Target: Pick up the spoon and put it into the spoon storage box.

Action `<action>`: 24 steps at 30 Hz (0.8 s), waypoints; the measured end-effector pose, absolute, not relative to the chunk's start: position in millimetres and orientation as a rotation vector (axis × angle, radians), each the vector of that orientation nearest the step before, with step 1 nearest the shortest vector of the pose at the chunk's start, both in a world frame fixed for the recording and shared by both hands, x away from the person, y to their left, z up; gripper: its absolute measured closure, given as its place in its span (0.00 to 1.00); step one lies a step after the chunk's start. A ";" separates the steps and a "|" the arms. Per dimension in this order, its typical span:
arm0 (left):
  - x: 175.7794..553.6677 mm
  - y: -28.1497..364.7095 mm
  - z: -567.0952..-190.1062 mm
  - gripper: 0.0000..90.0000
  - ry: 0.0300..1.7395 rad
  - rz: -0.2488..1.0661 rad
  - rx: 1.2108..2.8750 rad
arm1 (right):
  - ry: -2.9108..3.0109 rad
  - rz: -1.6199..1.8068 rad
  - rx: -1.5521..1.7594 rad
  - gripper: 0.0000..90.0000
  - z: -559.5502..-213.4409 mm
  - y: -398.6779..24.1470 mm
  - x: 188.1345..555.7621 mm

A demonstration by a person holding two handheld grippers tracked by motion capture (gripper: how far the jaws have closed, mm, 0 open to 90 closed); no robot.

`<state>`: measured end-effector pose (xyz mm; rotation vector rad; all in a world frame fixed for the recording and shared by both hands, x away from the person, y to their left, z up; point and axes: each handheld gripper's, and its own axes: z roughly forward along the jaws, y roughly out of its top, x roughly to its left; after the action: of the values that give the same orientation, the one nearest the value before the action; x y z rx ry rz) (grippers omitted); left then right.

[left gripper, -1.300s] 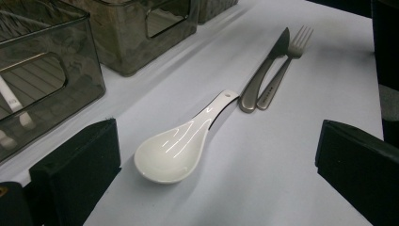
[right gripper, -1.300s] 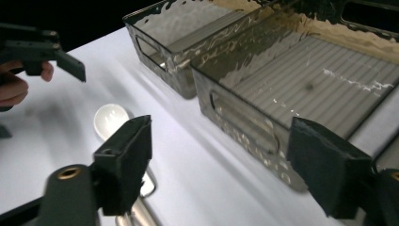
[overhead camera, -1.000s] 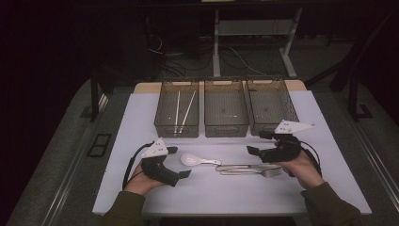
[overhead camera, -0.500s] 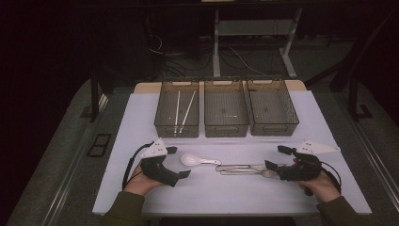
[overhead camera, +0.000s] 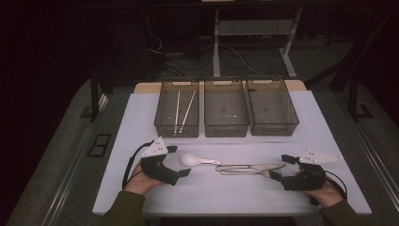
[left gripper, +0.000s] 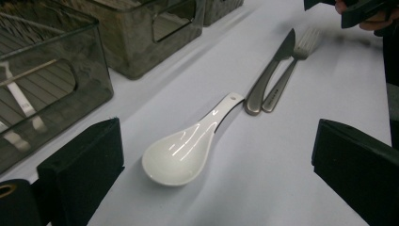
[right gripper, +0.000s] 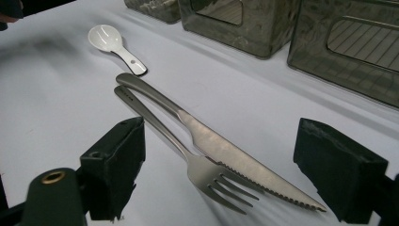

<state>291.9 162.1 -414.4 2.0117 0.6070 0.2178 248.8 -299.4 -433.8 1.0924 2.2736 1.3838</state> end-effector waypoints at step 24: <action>342.7 145.9 -402.4 0.15 0.586 0.211 2.010 | 2.249 1.373 1.118 0.19 -433.2 -303.6 250.2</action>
<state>342.7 145.9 -402.4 2.0098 0.5864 0.2111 250.2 -303.6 -433.2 1.1185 2.2488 1.3726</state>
